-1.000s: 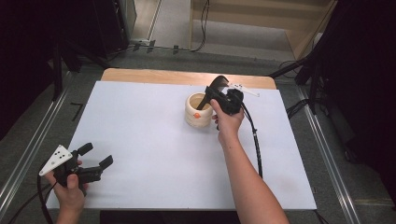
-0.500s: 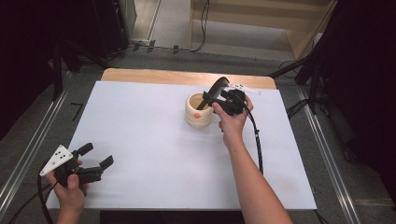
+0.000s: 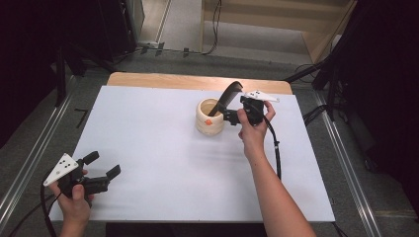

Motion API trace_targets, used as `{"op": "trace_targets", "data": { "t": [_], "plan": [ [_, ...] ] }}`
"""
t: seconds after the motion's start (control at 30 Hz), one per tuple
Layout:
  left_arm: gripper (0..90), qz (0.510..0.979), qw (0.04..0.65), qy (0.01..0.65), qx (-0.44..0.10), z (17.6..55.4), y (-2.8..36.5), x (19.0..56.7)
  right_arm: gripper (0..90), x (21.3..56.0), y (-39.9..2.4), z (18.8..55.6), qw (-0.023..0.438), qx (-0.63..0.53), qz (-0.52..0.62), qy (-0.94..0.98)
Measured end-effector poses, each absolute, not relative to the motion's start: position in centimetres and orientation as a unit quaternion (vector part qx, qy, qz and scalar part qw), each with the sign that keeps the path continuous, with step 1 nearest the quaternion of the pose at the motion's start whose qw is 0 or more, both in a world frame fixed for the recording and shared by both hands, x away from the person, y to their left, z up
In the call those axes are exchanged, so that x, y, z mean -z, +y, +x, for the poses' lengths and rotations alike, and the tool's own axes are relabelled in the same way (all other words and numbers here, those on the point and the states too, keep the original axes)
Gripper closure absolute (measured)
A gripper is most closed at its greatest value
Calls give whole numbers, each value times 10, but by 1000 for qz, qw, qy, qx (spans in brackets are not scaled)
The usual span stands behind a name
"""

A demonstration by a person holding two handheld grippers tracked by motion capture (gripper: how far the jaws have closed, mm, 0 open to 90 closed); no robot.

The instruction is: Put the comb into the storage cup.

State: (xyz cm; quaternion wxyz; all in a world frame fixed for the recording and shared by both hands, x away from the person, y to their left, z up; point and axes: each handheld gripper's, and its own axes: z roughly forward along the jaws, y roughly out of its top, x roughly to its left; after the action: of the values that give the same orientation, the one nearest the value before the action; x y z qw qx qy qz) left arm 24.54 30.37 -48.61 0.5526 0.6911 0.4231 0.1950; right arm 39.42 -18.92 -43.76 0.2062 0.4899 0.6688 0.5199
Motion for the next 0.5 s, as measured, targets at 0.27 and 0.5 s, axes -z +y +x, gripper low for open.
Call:
{"op": "trace_targets", "data": {
  "t": [0.27,0.5],
  "plan": [
    [0,693,551,422,-196,245,303,486,0,435,-198,381,221,-515,475,678],
    [0,694,550,421,-197,245,303,486,0,436,-206,369,226,-514,465,684]
  ]
}}
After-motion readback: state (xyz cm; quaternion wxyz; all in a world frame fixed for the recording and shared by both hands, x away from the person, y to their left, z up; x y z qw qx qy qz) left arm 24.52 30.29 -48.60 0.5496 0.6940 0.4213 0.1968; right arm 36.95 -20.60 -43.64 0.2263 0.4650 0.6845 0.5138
